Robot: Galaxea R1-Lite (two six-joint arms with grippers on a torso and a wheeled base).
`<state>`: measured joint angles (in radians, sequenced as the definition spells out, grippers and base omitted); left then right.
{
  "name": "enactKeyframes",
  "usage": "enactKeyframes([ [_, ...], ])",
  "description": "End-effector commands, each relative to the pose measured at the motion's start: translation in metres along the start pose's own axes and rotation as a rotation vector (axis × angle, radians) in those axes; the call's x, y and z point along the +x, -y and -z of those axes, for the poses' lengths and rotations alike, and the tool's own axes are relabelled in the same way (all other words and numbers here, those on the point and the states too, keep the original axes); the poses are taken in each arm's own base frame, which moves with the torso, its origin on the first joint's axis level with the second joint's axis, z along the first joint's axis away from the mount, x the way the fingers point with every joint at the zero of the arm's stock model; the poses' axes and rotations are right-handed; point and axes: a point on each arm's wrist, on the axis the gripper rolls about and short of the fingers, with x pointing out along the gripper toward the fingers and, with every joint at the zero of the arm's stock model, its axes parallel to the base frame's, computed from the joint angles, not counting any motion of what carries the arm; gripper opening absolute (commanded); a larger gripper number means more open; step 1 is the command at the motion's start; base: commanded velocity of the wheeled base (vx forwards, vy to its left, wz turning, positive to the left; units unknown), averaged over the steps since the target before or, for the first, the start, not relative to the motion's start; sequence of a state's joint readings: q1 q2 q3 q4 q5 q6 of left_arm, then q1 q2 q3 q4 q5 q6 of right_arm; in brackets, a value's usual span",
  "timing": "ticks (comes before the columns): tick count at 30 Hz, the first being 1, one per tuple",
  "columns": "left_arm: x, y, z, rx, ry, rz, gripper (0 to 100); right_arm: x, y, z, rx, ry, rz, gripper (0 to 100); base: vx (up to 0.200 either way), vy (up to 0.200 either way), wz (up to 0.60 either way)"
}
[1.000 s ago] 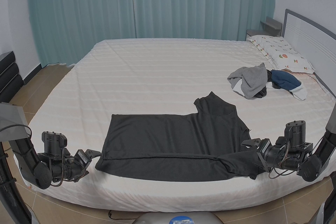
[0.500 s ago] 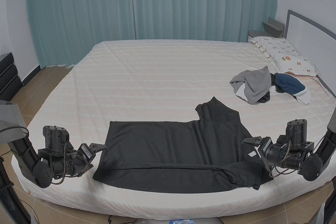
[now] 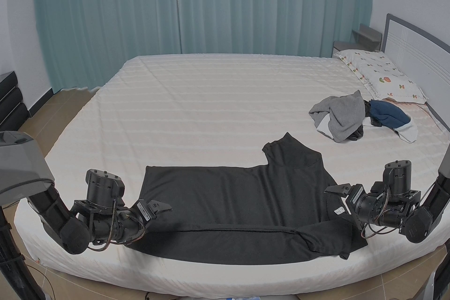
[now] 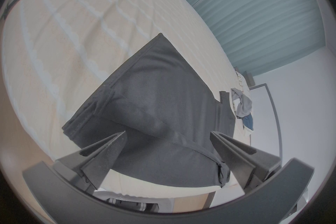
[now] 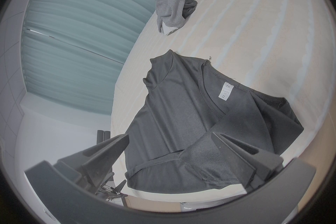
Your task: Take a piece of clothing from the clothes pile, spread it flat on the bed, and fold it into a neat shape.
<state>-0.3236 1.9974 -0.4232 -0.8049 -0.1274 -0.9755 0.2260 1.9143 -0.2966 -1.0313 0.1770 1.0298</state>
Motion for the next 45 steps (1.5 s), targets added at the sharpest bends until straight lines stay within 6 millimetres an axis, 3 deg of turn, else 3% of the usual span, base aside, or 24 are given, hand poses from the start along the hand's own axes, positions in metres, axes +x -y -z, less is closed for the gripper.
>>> enactKeyframes([
  [1,0.025,-0.005,0.011,0.022,-0.036,-0.074,100,0.000,0.000,0.001,-0.003,-0.004,0.003,100,0.000,0.000,0.00],
  [12,0.038,0.003,-0.001,0.013,-0.030,-0.097,100,0.000,0.001,0.001,-0.003,-0.004,0.003,100,0.000,0.000,0.00],
  [23,0.045,0.019,-0.054,-0.037,0.113,-0.082,100,0.000,0.001,0.000,-0.001,0.000,0.005,100,0.000,0.000,0.00],
  [31,0.037,0.015,-0.082,-0.074,0.177,-0.064,100,0.000,0.003,-0.001,0.002,0.005,0.012,100,0.000,0.000,0.00],
  [37,0.025,0.007,-0.086,-0.048,0.170,-0.089,100,-0.002,0.006,-0.009,0.010,0.034,0.017,100,0.000,0.000,0.00],
  [45,0.029,-0.006,-0.071,0.080,0.047,-0.142,100,-0.003,0.012,-0.016,-0.005,0.056,0.037,100,0.000,0.000,0.00],
])
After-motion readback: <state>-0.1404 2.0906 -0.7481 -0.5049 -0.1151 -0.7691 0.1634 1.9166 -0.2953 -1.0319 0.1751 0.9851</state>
